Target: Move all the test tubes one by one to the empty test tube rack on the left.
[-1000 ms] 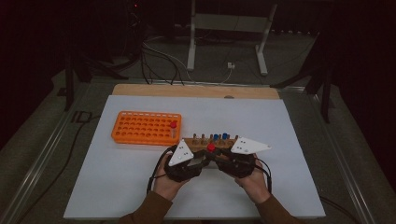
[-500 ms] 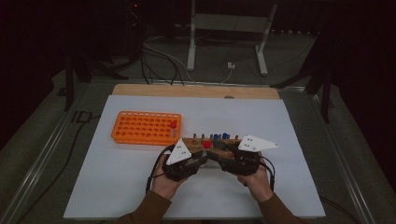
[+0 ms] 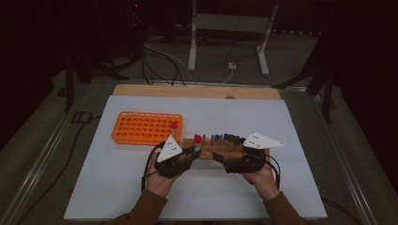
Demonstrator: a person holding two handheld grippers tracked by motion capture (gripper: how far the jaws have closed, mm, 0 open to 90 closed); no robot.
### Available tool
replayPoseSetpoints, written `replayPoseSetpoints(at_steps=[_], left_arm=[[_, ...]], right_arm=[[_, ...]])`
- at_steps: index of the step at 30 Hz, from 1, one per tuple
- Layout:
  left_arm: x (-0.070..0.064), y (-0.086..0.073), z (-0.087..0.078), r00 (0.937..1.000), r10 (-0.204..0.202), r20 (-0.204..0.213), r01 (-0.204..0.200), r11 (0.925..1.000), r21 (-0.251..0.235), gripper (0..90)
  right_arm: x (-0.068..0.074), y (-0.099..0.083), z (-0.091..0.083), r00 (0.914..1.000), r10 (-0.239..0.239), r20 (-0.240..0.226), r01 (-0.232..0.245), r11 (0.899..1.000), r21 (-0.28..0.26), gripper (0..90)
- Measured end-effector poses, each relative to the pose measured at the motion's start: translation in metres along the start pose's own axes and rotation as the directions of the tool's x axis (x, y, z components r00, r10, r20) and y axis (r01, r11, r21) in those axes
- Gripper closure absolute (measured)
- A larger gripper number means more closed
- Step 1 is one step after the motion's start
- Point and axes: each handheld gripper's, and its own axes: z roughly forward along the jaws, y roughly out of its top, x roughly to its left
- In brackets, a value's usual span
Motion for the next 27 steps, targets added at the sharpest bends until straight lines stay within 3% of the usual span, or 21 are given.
replayPoseSetpoints(at_steps=[6,15,27], left_arm=[[0.007,0.001,-0.008,0.9993,-0.016,-0.033,0.016,0.9996,-0.026,75.1],[0.017,0.003,-0.019,0.9965,-0.028,-0.079,0.024,0.9983,-0.054,75.1],[0.033,0.001,-0.033,0.9827,-0.053,-0.178,0.037,0.9953,-0.09,75.1]], right_arm=[[-0.006,-0.002,-0.001,0.9996,0.011,0.024,-0.012,1.0,0.013,3.0],[-0.012,-0.002,-0.006,0.9987,0.025,0.044,-0.025,1.0,-0.001,0.0],[-0.015,-0.002,-0.008,0.998,0.034,0.054,-0.033,0.999,-0.015,0.0]])
